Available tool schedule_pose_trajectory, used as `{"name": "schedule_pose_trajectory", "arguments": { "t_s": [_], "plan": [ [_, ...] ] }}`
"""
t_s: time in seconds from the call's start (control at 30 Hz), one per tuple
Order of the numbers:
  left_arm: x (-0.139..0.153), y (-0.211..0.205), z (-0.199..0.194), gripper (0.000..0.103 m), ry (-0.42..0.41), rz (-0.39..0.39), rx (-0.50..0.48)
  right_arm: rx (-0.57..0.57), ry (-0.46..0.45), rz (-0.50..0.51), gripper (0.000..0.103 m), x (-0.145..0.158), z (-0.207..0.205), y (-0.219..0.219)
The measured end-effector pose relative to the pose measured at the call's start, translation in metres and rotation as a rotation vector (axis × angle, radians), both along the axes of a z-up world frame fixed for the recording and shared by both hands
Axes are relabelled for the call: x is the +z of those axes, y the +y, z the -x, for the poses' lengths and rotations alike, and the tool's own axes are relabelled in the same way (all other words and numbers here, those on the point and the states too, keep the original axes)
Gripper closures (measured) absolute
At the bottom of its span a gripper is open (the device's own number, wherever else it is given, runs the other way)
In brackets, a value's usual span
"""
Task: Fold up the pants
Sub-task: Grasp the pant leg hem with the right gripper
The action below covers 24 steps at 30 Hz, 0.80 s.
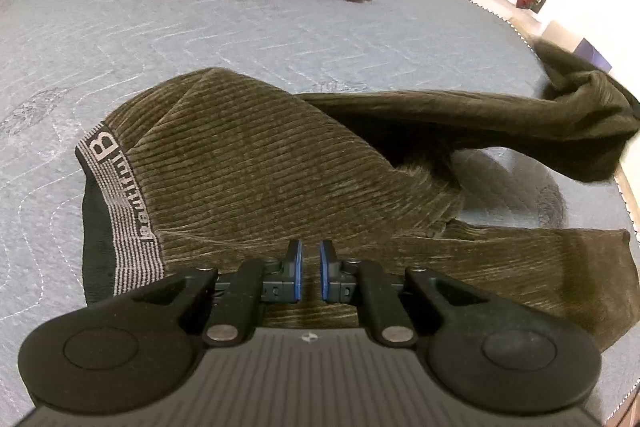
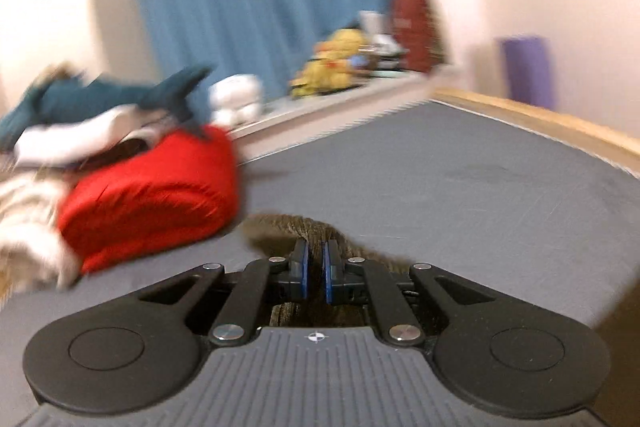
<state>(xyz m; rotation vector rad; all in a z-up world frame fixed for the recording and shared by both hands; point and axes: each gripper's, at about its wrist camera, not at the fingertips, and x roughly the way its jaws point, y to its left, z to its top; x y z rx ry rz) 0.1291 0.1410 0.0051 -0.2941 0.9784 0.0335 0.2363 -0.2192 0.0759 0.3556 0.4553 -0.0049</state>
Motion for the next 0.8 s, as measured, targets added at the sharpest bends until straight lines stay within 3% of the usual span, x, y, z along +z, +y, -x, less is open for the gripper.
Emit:
{"name": "schedule_pose_trajectory", "arguments": {
  "t_s": [0.1, 0.3, 0.43, 0.63, 0.7, 0.8],
  "plan": [
    [0.0, -0.003, 0.0, 0.093, -0.002, 0.002, 0.001, -0.092, 0.006, 0.014, 0.096, 0.008, 0.03, -0.017],
    [-0.007, -0.003, -0.003, 0.093, 0.013, -0.01, 0.015, -0.14, -0.005, 0.053, 0.096, 0.001, 0.05, -0.044],
    [-0.009, -0.004, -0.004, 0.093, 0.015, -0.014, 0.012, -0.179, -0.004, 0.022, 0.096, -0.006, 0.04, -0.061],
    [-0.012, -0.008, -0.012, 0.093, 0.016, -0.012, 0.001, -0.252, -0.105, 0.075, 0.095, -0.025, 0.002, -0.077],
    [-0.014, -0.01, -0.014, 0.093, 0.021, -0.017, -0.014, -0.281, 0.001, 0.08, 0.088, -0.053, -0.025, -0.09],
    [-0.016, -0.011, -0.015, 0.089, 0.023, -0.016, -0.027, -0.264, 0.171, -0.03, 0.087, -0.096, -0.044, -0.117]
  ]
}}
